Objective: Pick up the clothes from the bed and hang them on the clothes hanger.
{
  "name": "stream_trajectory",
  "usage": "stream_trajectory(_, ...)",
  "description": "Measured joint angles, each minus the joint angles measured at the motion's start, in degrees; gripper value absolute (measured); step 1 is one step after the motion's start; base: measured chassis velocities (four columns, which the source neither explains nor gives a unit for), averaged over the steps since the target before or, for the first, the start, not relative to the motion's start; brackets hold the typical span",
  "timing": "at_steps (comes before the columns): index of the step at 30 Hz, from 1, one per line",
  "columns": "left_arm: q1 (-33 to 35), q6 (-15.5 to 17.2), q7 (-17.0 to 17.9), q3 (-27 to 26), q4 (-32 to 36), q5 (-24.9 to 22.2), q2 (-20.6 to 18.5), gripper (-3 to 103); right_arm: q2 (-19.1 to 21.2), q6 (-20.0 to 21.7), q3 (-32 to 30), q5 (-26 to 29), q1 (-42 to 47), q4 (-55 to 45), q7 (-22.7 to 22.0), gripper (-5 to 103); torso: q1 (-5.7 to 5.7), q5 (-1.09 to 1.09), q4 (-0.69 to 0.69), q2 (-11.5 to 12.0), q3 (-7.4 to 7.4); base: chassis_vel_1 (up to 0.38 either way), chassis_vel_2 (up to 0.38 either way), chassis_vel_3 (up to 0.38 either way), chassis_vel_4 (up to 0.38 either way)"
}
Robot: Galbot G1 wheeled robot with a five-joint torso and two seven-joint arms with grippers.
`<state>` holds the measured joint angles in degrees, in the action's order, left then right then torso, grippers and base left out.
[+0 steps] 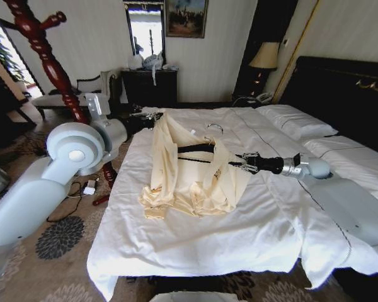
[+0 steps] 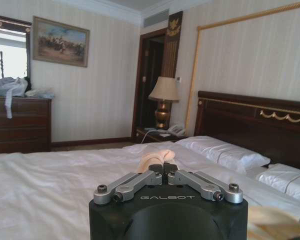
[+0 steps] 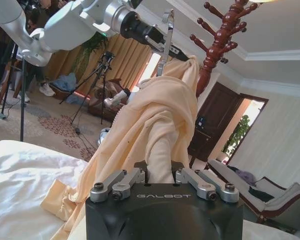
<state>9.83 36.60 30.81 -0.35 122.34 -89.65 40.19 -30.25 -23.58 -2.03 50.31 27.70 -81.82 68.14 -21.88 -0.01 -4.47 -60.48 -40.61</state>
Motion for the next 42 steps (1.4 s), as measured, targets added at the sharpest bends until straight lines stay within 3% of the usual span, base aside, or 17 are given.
stream_trajectory(5,-3.29,-0.13,-0.59,2.51,-2.22,0.43,2.95,0,0.18,0.25,0.25,0.92,0.13,-1.83,-0.04,21,0.0,0.0,0.0,0.0,0.0,0.0,0.0,0.0,0.0)
stream_trajectory(12,-10.52,-0.34,-0.89,10.54,-5.64,2.17,9.8,0,0.48,0.85,0.62,2.05,1.03,-5.06,-1.32,21,0.0,0.02,-0.01,0.0,0.0,0.0,0.0,0.0,0.0)
stream_trajectory(18,-12.14,-0.39,0.13,15.11,-4.02,2.11,11.38,0,0.45,1.29,0.48,3.25,1.08,-5.91,-2.48,21,0.0,0.01,0.01,0.0,0.0,0.0,0.0,0.0,0.0)
stream_trajectory(24,-11.51,0.98,3.6,18.05,-1.05,0.81,10.51,-1,0.8,1.38,0.08,4.63,1.11,-6.48,-2.92,21,0.0,0.0,0.01,0.0,0.0,0.0,0.0,0.0,0.0)
stream_trajectory(26,-10.85,1.62,5.61,17.99,0.53,-0.18,9.75,10,0.85,1.4,0.0,4.99,1.11,-6.54,-3.05,21,0.0,0.0,0.02,0.0,0.0,0.0,0.0,0.0,0.0)
stream_trajectory(28,-10.56,2.05,6.39,17.76,1.32,-0.73,9.38,10,0.85,1.41,0.0,5.05,1.11,-6.53,-3.08,21,0.0,0.0,0.01,0.0,0.0,0.0,0.0,0.0,0.0)
stream_trajectory(29,-10.27,2.61,7.05,17.3,2.19,-1.45,8.87,15,0.85,1.41,0.0,5.12,1.09,-6.49,-3.09,21,0.0,0.0,0.0,0.0,0.0,0.0,0.0,0.0,0.0)
stream_trajectory(32,-8.89,5.07,9.85,13.43,6.43,-7.81,5.62,31,0.84,1.65,-0.01,6.23,1.02,-6.4,-3.24,21,0.0,0.0,0.0,0.0,0.0,0.0,0.0,0.0,0.0)
stream_trajectory(34,-8.59,5.17,9.69,12.21,7.29,-9.58,4.54,31,0.84,1.73,-0.01,6.6,1.02,-6.48,-3.3,21,0.0,0.0,0.0,0.0,0.0,0.0,0.0,0.0,0.0)
stream_trajectory(35,-7.61,5.17,7.91,9.03,9.46,-13.78,1.66,42,0.83,2.15,-0.01,7.77,1.01,-6.64,-3.73,21,0.0,0.0,0.03,0.0,0.0,0.0,0.0,0.0,0.0)
stream_trajectory(36,-7.15,5.17,6.98,7.72,10.39,-15.06,0.51,42,0.8,2.26,0.0,8.17,0.96,-6.68,-3.89,21,0.0,0.0,0.04,0.0,0.0,0.0,0.0,0.0,0.0)
stream_trajectory(40,-5.59,5.31,5.02,4.69,12.53,-18.23,-2.54,53,0.46,2.45,0.03,8.76,0.6,-6.5,-4.28,21,0.01,-0.02,0.01,-0.01,0.01,0.0,0.0,0.0,0.0)
stream_trajectory(42,-3.91,5.84,4.48,2.52,14.2,-19.71,-4.84,64,0.06,2.62,0.06,9.53,0.13,-6.18,-4.95,21,0.0,-0.02,0.01,0.0,0.0,0.0,0.0,0.0,0.0)
